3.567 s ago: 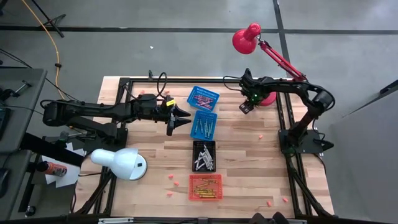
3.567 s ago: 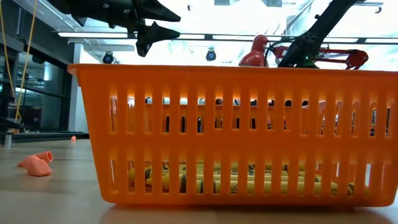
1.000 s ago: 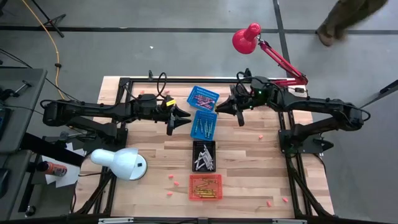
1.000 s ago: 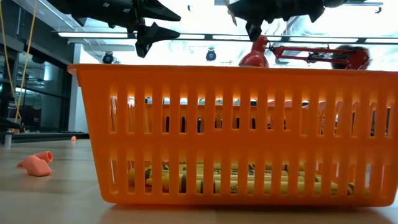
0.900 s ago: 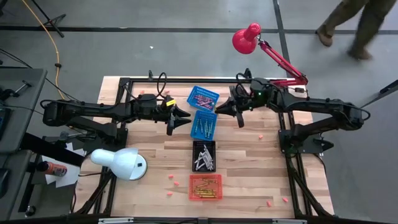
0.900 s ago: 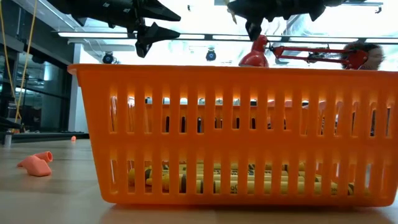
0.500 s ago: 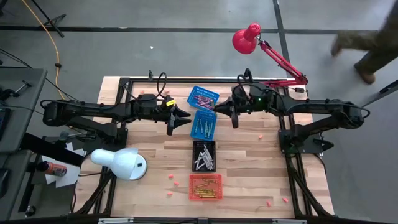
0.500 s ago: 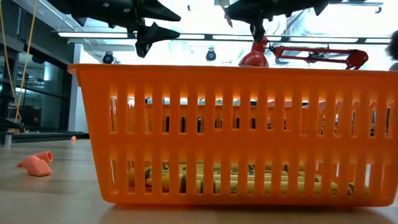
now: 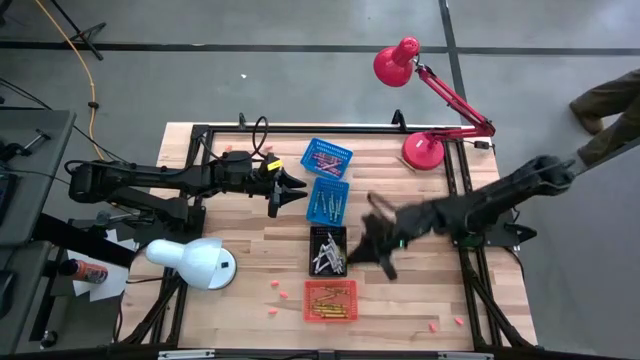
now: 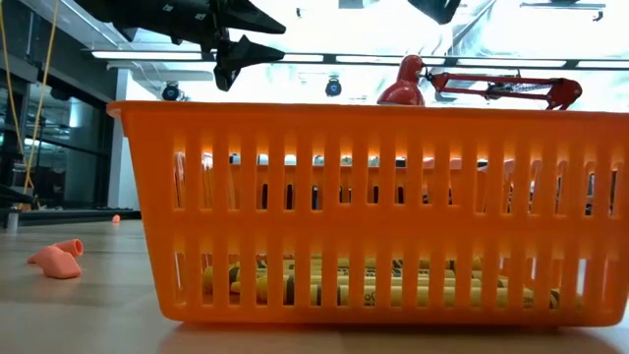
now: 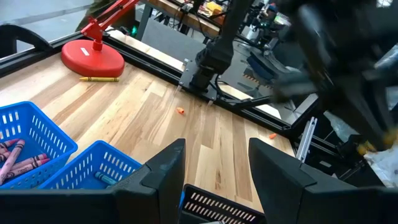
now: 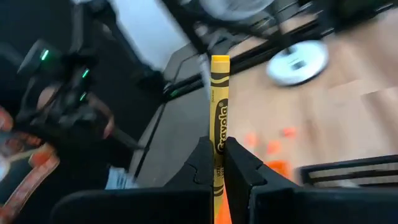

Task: Sort crayons
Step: Put the yellow crayon into the orange bin

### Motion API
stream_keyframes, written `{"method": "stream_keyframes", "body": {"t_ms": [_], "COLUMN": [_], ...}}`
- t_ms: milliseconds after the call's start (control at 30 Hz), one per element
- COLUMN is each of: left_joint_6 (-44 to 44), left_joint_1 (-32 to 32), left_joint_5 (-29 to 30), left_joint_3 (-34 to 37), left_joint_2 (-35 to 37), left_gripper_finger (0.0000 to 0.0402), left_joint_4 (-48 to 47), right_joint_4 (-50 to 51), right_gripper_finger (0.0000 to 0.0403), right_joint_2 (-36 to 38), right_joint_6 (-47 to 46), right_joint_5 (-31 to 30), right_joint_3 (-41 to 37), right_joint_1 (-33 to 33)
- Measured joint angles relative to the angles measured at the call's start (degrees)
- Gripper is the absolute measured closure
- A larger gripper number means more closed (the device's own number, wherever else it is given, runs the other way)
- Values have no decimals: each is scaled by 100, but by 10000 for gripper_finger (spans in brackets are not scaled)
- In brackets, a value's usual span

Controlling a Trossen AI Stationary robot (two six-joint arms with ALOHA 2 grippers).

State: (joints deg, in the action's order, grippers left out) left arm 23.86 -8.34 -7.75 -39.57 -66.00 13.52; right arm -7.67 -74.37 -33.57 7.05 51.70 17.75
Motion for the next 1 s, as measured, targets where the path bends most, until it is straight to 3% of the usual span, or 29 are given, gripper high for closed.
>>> {"method": "stream_keyframes", "body": {"t_ms": [133, 267, 367, 600, 1000], "left_joint_6": [0, 0, 0, 0, 0], "left_joint_1": [0, 0, 2, 0, 0], "left_joint_5": [0, 0, 0, 0, 0], "left_joint_3": [0, 0, 0, 0, 0], "left_joint_2": [2, 0, 2, 0, 0], "left_gripper_finger": [238, 238, 238, 238, 238], "left_joint_4": [-2, -6, -14, -22, 0], "right_joint_4": [-673, -870, 53, 3054, 3180], "right_gripper_finger": [402, 402, 402, 398, 393], "right_joint_2": [-759, -1702, -2342, -3501, -3928], "right_joint_6": [-47, 204, 821, 1841, 2007], "right_joint_5": [-355, -310, 19, 166, 476], "right_joint_3": [0, 320, 1093, 2629, 2922], "right_joint_1": [754, 953, 939, 878, 839]}}
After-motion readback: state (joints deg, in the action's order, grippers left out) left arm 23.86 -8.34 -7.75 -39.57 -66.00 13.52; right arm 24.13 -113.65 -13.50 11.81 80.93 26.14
